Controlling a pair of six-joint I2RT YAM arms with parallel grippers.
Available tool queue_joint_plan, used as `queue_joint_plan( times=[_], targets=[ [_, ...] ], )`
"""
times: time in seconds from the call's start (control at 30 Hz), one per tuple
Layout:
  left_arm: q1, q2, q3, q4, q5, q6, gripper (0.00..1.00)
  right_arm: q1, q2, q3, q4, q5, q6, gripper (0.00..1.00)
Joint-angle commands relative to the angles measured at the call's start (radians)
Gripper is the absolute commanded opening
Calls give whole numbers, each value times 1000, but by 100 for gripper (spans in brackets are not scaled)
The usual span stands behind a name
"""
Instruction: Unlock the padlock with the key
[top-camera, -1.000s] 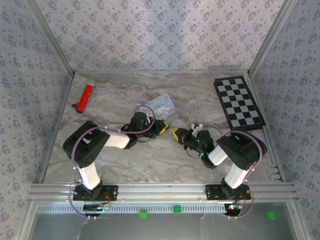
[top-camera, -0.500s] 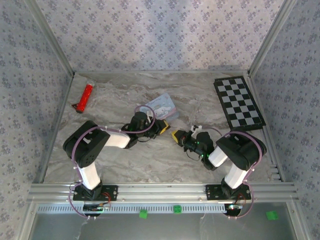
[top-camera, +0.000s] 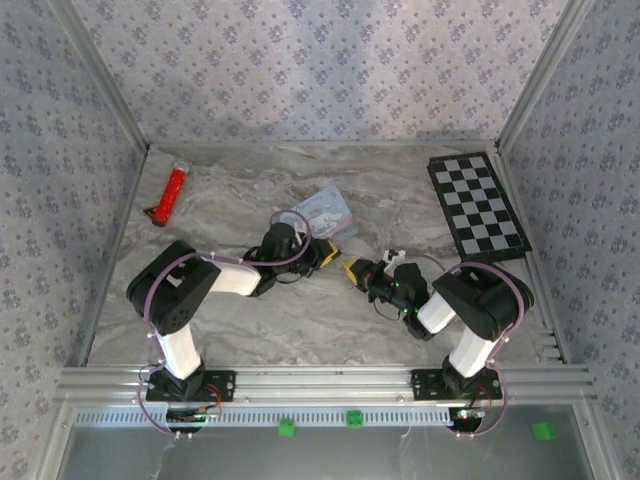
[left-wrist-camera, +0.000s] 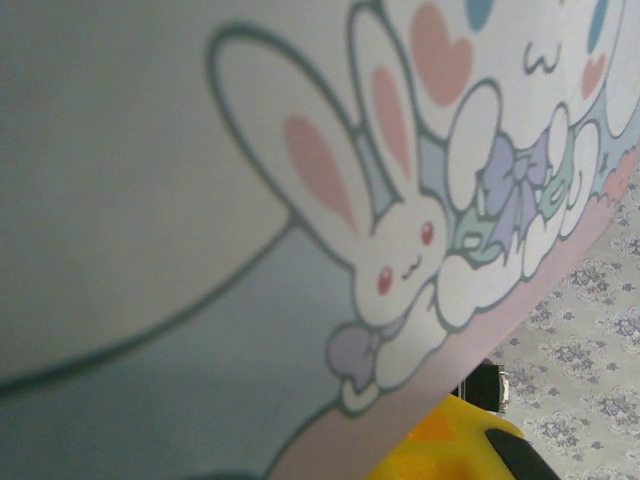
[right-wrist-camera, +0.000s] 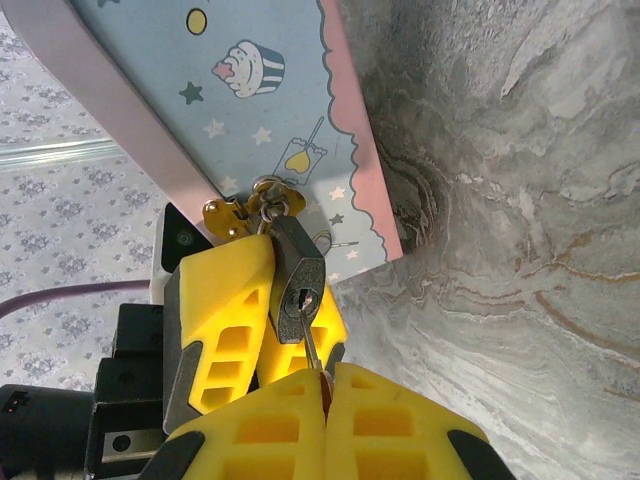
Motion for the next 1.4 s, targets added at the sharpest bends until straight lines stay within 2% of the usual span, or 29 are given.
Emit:
queue_joint_plan(
  times=[0.0, 1.37],
  targets=[
    [-11, 1, 20, 12, 31, -29, 15, -7, -8, -1, 8, 14, -31, 0],
    [-22, 3, 24, 25, 30, -38, 15, -7, 26, 51, 10, 40, -21, 0]
  ],
)
